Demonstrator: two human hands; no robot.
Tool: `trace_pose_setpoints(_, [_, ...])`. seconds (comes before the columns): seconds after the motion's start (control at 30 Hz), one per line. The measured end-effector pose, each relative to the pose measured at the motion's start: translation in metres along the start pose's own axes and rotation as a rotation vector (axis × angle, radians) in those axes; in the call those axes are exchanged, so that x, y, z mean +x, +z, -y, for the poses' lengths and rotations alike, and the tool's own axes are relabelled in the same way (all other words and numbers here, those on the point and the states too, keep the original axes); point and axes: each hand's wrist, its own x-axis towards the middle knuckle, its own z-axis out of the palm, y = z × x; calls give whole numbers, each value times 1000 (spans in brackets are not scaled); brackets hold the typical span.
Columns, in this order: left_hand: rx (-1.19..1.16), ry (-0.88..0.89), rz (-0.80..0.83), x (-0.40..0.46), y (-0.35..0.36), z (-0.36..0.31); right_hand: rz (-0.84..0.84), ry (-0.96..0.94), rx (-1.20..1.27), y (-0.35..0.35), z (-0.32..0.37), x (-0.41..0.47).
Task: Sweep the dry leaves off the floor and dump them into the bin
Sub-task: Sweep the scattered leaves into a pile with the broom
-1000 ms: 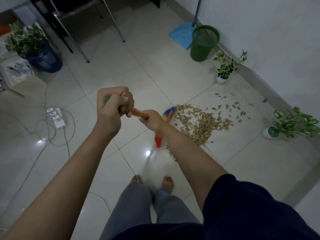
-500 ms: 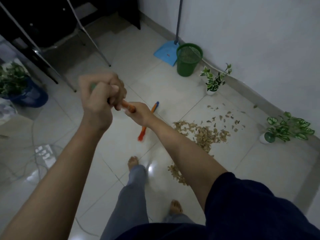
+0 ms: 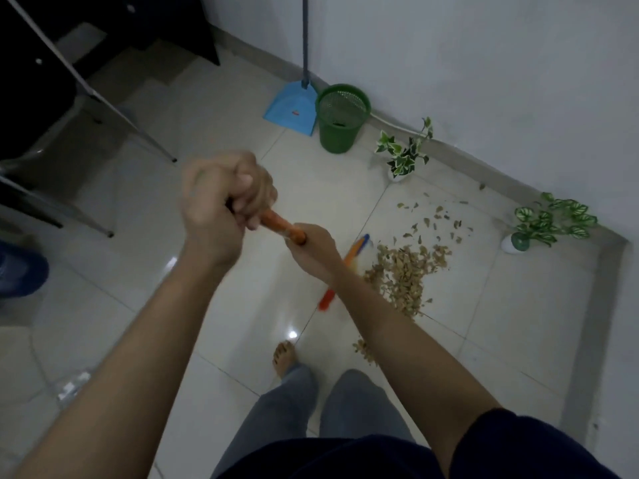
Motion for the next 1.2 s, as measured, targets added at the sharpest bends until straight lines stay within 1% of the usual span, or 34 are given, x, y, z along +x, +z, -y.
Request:
trace_pose_setpoints(0.1, [45, 108, 78, 33, -4, -24, -77, -61, 117, -12, 37, 26])
trace_pose_setpoints(0.2, [118, 162, 112, 59, -5, -21, -95, -99, 180, -18, 50, 63])
trace_pose_setpoints(0.33, [191, 103, 130, 82, -8, 14, -38, -84, 208, -23, 36, 103])
trace_pose_setpoints(0.47, [184, -20, 151, 91, -8, 53, 63, -31, 7, -32, -2, 111])
trace_pose_setpoints(0.57, [148, -81, 213, 92, 2, 78, 78, 60, 1, -40, -44, 103])
trace_pose_setpoints(0.63, [130, -109, 273, 96, 17, 89, 50, 129, 73, -47, -69, 98])
trace_pose_setpoints(0.73, [92, -117, 332, 117, 42, 87, -45, 115, 128, -69, -83, 98])
trace_pose_setpoints(0.87, [24, -61, 387, 168, 68, 61, -236, 25, 295, -106, -64, 115])
trace_pose_setpoints(0.93, [-9, -21, 425, 193, 76, 49, -279, -25, 351, -121, -52, 129])
trace_pose_setpoints(1.0, [-14, 23, 466, 212, 82, 44, -280, -64, 365, -139, -40, 143])
trace_pose_setpoints(1.07, [30, 28, 473, 228, 88, 50, -258, -75, 353, -154, -36, 158])
trace_pose_setpoints(1.2, [126, -42, 495, 246, 96, 86, -154, 27, 293, -167, -61, 176])
